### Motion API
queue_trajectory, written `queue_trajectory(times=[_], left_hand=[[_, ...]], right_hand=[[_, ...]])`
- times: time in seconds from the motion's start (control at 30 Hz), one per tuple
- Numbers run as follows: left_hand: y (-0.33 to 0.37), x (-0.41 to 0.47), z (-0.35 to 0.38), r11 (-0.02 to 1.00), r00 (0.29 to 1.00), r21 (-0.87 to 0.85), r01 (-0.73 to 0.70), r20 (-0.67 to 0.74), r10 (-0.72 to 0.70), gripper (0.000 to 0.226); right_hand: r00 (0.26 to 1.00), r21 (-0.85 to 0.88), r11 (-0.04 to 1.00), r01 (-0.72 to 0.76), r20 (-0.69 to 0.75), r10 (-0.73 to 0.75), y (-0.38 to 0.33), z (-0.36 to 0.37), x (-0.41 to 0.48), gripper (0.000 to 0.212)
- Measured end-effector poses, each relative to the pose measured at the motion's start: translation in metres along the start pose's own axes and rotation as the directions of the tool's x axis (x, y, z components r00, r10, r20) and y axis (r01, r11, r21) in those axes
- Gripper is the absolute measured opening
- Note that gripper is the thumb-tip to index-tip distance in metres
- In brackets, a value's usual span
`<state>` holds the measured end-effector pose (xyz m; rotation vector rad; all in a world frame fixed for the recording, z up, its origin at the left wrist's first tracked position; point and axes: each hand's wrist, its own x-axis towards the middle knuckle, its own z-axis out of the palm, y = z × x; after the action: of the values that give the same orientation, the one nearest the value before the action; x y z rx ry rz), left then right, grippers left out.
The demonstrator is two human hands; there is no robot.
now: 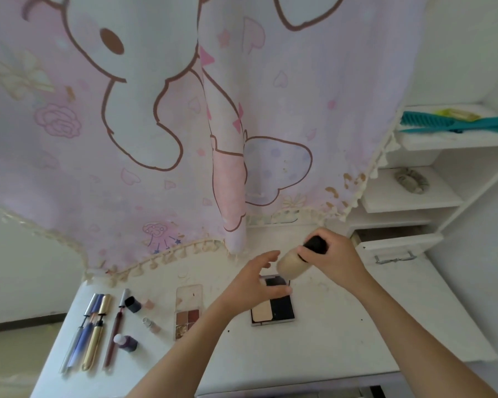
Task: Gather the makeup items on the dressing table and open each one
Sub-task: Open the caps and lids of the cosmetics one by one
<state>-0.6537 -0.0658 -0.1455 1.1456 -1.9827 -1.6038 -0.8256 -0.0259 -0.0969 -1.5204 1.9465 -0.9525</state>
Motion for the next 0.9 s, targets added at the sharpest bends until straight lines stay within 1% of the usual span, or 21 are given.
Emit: queue_trajectory(times=[0.07, 0.1, 0.13, 0.2, 0.27, 0.3, 0.43, 0.5, 0.6, 0.7, 0.8, 0.9], left_hand=[[0.012, -0.004, 0.0, 0.995, 0.999, -0.097, -0.031, 0.038, 0.034, 0.053], [0.018, -0.007, -0.001, 0.991, 0.999, -0.129, -0.032, 0.032, 0.036, 0.046], [0.022, -0.01, -0.003, 0.988, 0.999, -0.149, -0.031, 0.02, 0.034, 0.037], [0.028, -0.015, -0.004, 0.981, 0.999, -0.19, -0.035, -0.006, 0.035, 0.022], [0.031, -0.018, -0.004, 0.975, 0.999, -0.218, -0.031, -0.022, 0.026, 0.018], [0.032, -0.019, -0.004, 0.974, 0.999, -0.223, -0.026, -0.031, 0.019, 0.019], [0.035, -0.023, -0.007, 0.973, 0.999, -0.231, 0.01, -0.033, -0.018, 0.017], [0.036, -0.027, -0.01, 0.976, 0.999, -0.217, 0.037, -0.029, -0.044, 0.018], [0.035, -0.033, -0.013, 0.979, 0.998, -0.196, 0.054, -0.031, -0.061, 0.018], [0.033, -0.037, -0.016, 0.983, 0.997, -0.172, 0.063, -0.041, -0.071, 0.016], [0.029, -0.044, -0.023, 0.989, 0.996, -0.135, 0.055, -0.056, -0.063, 0.017], [0.024, -0.054, -0.031, 0.992, 0.994, -0.114, 0.057, -0.087, -0.067, 0.017]], right_hand=[[0.996, 0.109, 0.992, 0.067, 0.045, -0.072, -0.018, 0.002, -0.006, 0.015], [0.994, 0.155, 0.985, 0.079, 0.063, -0.089, -0.025, 0.004, -0.008, 0.019], [0.993, 0.193, 0.978, 0.084, 0.069, -0.098, -0.031, 0.006, -0.01, 0.027], [0.994, 0.231, 0.969, 0.089, 0.035, -0.1, -0.037, 0.011, -0.01, 0.048], [0.996, 0.217, 0.972, 0.092, 0.002, -0.094, -0.04, 0.016, -0.007, 0.058], [0.996, 0.201, 0.975, 0.093, -0.006, -0.093, -0.041, 0.018, -0.006, 0.057], [0.996, 0.12, 0.989, 0.088, -0.009, -0.088, -0.047, 0.027, -0.001, 0.031], [0.996, 0.074, 0.993, 0.087, 0.01, -0.088, -0.048, 0.031, -0.001, 0.025], [0.996, 0.012, 0.996, 0.083, 0.013, -0.084, -0.051, 0.037, -0.001, 0.023], [0.997, -0.005, 0.997, 0.081, -0.01, -0.081, -0.055, 0.041, -0.004, 0.019], [0.995, 0.014, 0.996, 0.092, -0.042, -0.092, -0.059, 0.045, -0.008, 0.019], [0.992, 0.07, 0.992, 0.106, -0.072, -0.101, -0.067, 0.053, -0.014, 0.018]])
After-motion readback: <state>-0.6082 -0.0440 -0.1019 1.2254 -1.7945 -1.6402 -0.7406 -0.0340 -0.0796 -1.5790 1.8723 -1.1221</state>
